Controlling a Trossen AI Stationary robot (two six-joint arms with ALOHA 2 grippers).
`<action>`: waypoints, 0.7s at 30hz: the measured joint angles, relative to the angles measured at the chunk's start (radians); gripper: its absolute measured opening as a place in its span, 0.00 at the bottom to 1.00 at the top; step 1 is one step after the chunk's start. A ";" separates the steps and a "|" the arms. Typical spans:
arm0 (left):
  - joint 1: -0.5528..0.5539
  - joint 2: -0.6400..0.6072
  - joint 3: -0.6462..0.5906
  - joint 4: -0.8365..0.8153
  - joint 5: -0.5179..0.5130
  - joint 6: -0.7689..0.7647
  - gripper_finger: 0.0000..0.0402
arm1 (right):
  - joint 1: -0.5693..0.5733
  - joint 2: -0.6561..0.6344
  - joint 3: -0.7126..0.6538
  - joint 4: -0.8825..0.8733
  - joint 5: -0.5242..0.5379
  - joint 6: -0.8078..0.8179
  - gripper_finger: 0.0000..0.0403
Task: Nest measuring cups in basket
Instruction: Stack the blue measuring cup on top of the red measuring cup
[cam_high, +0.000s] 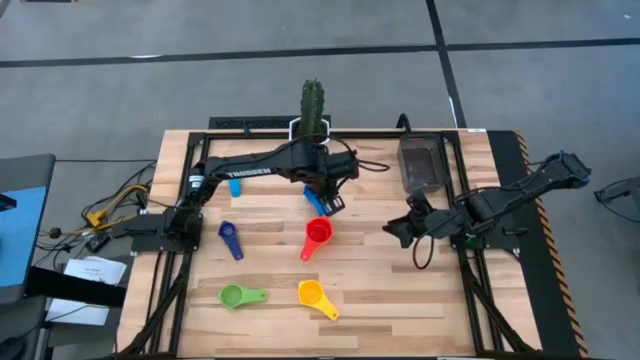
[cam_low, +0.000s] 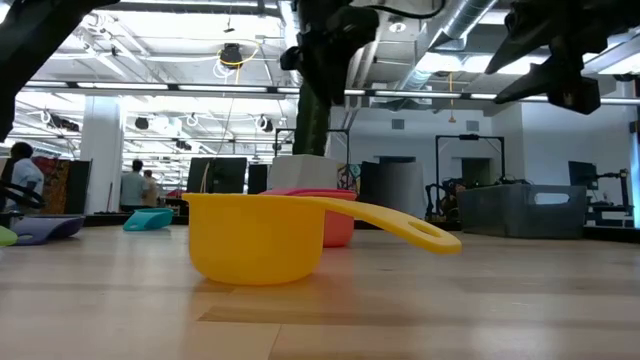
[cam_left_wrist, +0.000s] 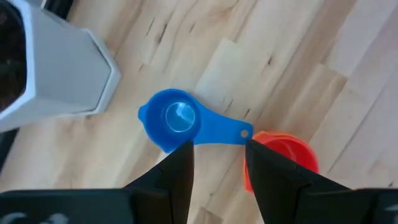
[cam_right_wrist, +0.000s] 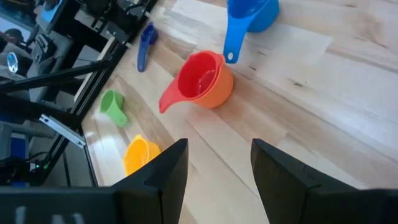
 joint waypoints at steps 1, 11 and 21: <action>-0.005 -0.001 0.000 0.000 0.000 -0.013 0.34 | 0.005 0.000 0.000 0.001 0.000 0.000 0.50; -0.101 -0.002 -0.001 -0.016 -0.074 -0.166 0.34 | 0.076 0.000 0.000 -0.004 0.000 0.006 0.49; -0.210 -0.002 -0.099 -0.063 -0.153 -0.357 0.34 | 0.142 0.000 0.000 -0.041 -0.001 -0.001 0.51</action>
